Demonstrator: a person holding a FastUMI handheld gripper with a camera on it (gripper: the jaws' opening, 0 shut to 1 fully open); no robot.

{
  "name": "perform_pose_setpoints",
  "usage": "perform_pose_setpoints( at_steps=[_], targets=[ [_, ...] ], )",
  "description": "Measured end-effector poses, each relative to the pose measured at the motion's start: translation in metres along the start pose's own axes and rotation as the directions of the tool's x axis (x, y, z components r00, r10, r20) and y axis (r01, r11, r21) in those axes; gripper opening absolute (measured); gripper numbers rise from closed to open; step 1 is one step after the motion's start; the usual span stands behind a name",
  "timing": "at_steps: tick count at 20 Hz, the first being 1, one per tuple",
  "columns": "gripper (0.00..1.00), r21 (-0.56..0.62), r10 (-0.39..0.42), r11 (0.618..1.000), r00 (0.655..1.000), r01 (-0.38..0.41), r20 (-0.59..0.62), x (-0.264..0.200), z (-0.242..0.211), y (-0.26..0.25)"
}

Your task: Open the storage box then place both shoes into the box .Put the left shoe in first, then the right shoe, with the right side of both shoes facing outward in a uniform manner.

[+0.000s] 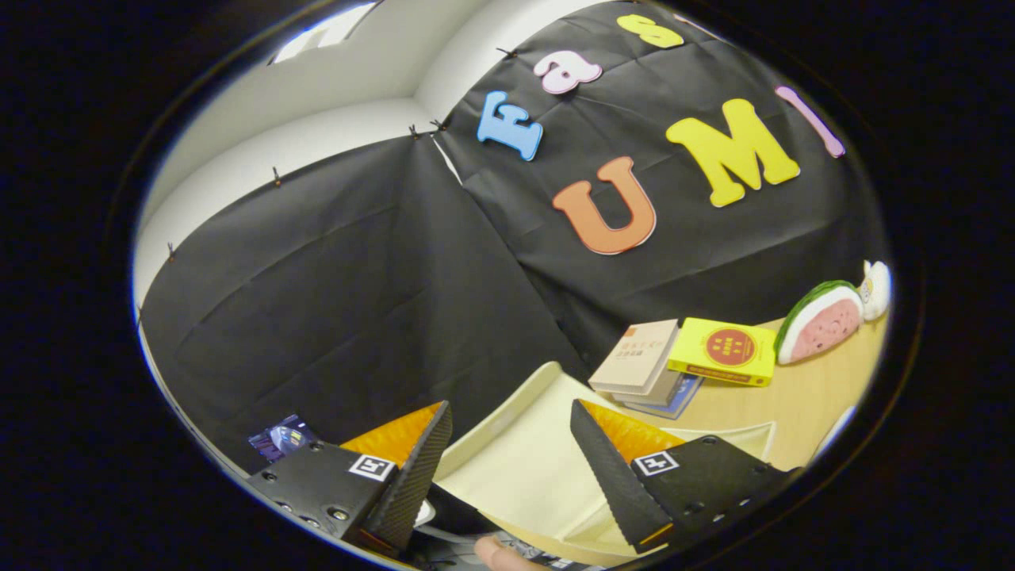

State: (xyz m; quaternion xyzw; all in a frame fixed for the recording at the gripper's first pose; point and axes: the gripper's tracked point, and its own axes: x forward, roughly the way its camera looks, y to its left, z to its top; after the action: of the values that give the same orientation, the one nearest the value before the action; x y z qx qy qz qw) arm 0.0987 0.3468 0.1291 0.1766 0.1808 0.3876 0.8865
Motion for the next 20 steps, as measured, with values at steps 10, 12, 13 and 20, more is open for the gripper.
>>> perform_pose_setpoints(
  at_steps=[10, 12, 13, 20],
  targets=[
    [0.93, -0.040, -0.283, 0.956, 0.952, 0.290, 0.118, -0.116, 0.018, -0.159],
    [0.93, -0.054, -0.367, 0.925, 0.922, 0.375, 0.120, -0.137, 0.010, -0.195],
    [0.93, -0.061, -0.403, 0.909, 0.908, 0.412, 0.115, -0.146, 0.005, -0.212],
    [0.94, -0.131, -0.656, 0.745, 0.754, 0.655, 0.037, -0.203, -0.046, -0.328]
  ],
)
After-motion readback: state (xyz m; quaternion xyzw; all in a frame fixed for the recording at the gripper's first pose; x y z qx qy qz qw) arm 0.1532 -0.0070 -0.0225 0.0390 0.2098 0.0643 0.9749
